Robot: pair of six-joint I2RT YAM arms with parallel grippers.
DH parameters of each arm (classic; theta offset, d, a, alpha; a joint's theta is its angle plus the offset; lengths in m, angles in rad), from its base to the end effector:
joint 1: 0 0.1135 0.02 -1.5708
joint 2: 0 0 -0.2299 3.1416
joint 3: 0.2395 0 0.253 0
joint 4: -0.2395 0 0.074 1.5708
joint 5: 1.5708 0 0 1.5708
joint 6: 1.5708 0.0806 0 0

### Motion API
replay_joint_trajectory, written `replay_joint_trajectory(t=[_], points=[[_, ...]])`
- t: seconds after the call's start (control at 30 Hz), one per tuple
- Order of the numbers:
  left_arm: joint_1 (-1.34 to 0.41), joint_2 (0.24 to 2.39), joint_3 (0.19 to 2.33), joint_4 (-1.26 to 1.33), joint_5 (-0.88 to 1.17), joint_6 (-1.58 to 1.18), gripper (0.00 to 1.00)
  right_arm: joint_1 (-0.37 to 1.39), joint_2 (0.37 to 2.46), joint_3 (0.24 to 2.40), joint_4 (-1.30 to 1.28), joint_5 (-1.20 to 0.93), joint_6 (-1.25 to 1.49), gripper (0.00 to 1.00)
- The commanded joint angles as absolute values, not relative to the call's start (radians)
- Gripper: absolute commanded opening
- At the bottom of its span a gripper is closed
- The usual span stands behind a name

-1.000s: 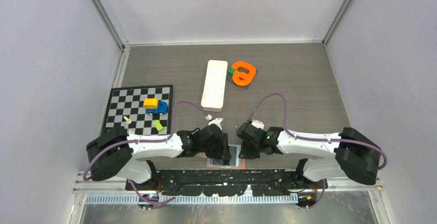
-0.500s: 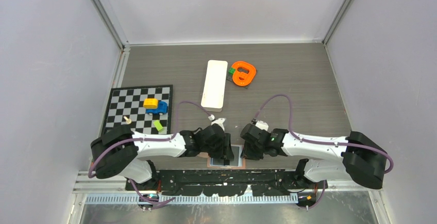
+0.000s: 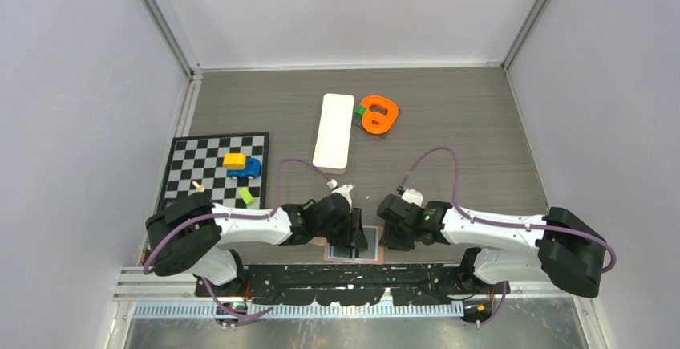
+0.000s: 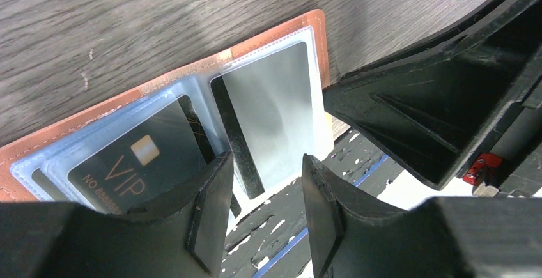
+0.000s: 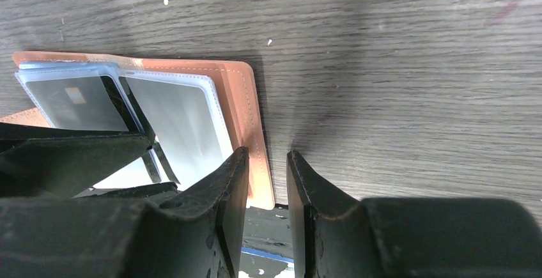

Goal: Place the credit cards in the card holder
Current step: Insert the credit card into the card holder.

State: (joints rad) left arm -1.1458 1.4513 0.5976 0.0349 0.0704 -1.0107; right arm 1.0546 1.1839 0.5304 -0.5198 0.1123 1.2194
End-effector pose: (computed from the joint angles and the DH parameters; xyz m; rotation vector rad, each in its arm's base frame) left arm 0.1205 -0.2800 0.0832 0.2180 2.6699 -0.9764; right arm 0.1187 0.1908 0.0826 0.2658 2.8271 0.4518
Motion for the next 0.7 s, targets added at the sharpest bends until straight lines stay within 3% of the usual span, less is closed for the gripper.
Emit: replay_joint_trajectory(t=[0.0, 0.67], points=[[-1.152, 1.49, 0.58, 0.073, 0.092, -0.999, 0.46, 1.057, 1.151, 0.528, -0.538, 0.162, 1.247, 0.34], [-1.153, 1.525, 0.601, 0.165, 0.135, -0.994, 0.45, 1.057, 1.177, 0.519, -0.515, 0.155, 1.254, 0.34]])
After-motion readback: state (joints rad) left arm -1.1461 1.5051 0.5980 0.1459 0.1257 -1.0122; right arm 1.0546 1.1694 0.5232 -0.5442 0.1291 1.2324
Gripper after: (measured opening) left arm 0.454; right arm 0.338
